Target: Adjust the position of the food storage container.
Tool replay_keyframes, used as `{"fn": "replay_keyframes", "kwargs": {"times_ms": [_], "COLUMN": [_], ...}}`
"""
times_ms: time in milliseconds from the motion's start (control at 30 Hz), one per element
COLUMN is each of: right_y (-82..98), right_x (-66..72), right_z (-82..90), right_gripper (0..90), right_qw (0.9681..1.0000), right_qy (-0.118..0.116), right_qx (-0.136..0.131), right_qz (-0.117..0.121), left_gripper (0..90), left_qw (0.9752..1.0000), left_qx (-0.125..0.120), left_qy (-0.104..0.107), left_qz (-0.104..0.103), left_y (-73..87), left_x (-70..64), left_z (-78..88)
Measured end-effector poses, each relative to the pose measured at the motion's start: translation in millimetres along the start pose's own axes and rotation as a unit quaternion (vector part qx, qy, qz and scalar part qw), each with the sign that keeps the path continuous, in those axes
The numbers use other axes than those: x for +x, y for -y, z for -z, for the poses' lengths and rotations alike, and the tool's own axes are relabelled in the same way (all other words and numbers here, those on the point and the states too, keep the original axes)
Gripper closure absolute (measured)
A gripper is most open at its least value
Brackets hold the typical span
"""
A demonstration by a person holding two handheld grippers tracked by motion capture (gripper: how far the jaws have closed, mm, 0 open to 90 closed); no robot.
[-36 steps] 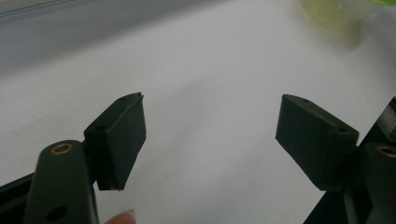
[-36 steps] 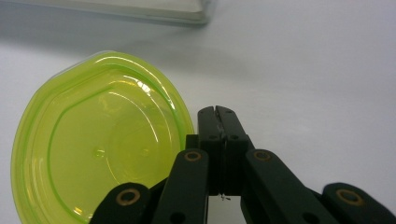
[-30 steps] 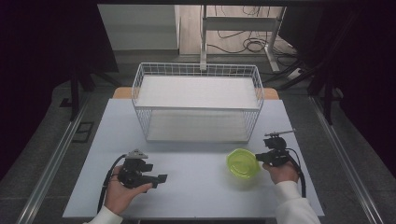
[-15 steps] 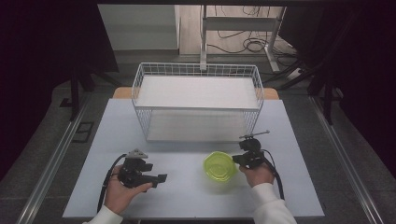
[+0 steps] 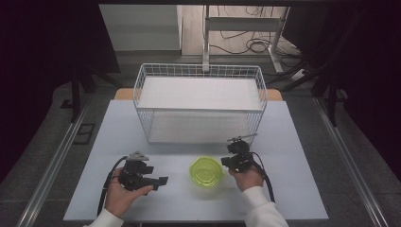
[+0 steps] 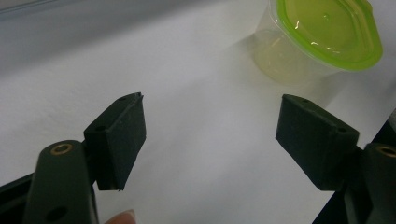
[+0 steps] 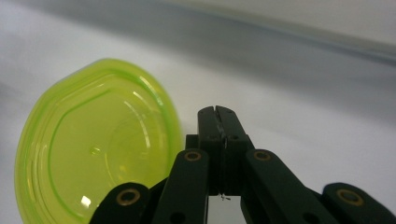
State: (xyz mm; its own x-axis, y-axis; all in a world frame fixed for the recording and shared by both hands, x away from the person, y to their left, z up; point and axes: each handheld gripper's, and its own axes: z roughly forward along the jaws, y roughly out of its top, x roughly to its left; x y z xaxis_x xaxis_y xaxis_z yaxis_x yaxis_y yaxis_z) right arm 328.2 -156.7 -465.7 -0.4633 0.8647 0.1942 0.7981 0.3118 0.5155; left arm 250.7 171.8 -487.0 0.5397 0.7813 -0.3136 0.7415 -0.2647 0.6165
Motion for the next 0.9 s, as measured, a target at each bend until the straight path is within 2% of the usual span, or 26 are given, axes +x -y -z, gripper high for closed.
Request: {"fn": "replay_keyframes", "kwargs": {"times_ms": [100,133,167,200,233,267,300,433,467,500,533,567,600,667,733,900], "right_y": [2.3,6.5,6.5,12.4,12.4,19.7,19.7,38.2,48.5,48.5,58.6,58.6,67.5,70.3,74.3,65.9], "right_x": [-4.8,-7.5,-7.5,-7.7,-7.7,-6.0,-6.0,3.8,13.2,13.2,24.3,24.3,35.3,39.4,52.7,60.2], "right_z": [9.2,20.2,20.2,31.6,31.6,43.0,43.0,60.3,62.4,62.4,60.8,60.8,55.7,53.1,39.2,22.1], "right_gripper": [88.9,88.8,88.8,88.9,88.9,88.8,88.8,88.8,88.8,88.8,88.8,88.8,88.8,88.8,88.9,88.8], "right_qw": [0.9999,0.9997,0.9997,0.9992,0.9992,0.9986,0.9986,0.9964,0.9945,0.9945,0.9917,0.9917,0.9882,0.9871,0.9821,0.9801], "right_qy": [0.0,-0.001,-0.001,-0.003,-0.003,-0.006,-0.006,-0.032,-0.047,-0.047,-0.065,-0.065,-0.081,-0.086,-0.097,-0.095], "right_qx": [-0.014,-0.023,-0.023,-0.031,-0.031,-0.036,-0.036,-0.032,-0.022,-0.022,-0.009,-0.009,0.007,0.015,0.039,0.054], "right_qz": [0.0,0.012,0.012,0.024,0.024,0.038,0.038,0.072,0.091,0.091,0.11,0.11,0.13,0.134,0.156,0.165], "left_gripper": [24.1,24.1,24.1,24.1,24.1,24.0,24.1,24.0,24.1,24.1,24.1,24.0,24.1,24.0,24.0,23.9], "left_qw": [1.0,1.0,1.0,1.0,1.0,1.0,1.0,1.0,1.0,1.0,1.0,1.0,1.0,1.0,1.0,1.0], "left_qx": [-0.002,-0.002,-0.002,-0.001,-0.001,0.0,0.0,0.001,0.0,0.0,0.0,0.0,0.0,0.001,0.003,0.002], "left_qy": [-0.001,-0.002,-0.002,-0.002,-0.002,-0.002,-0.002,-0.002,-0.002,-0.002,-0.002,-0.002,-0.002,-0.002,-0.003,-0.004], "left_qz": [0.002,0.002,0.002,0.002,0.002,0.002,0.002,0.002,0.002,0.002,0.002,0.002,0.002,0.002,0.001,0.003], "left_y": [0.2,0.4,0.4,0.4,0.4,0.4,0.4,0.1,0.0,0.0,0.1,0.1,0.0,0.1,0.3,0.8], "left_x": [0.4,0.6,0.6,0.5,0.5,0.5,0.5,0.6,0.4,0.4,0.2,0.2,0.1,0.4,0.9,2.0], "left_z": [0.9,1.0,1.0,0.8,0.8,0.6,0.6,0.0,-0.8,-0.8,-1.1,-1.1,-1.0,-1.3,-1.8,-1.3]}}
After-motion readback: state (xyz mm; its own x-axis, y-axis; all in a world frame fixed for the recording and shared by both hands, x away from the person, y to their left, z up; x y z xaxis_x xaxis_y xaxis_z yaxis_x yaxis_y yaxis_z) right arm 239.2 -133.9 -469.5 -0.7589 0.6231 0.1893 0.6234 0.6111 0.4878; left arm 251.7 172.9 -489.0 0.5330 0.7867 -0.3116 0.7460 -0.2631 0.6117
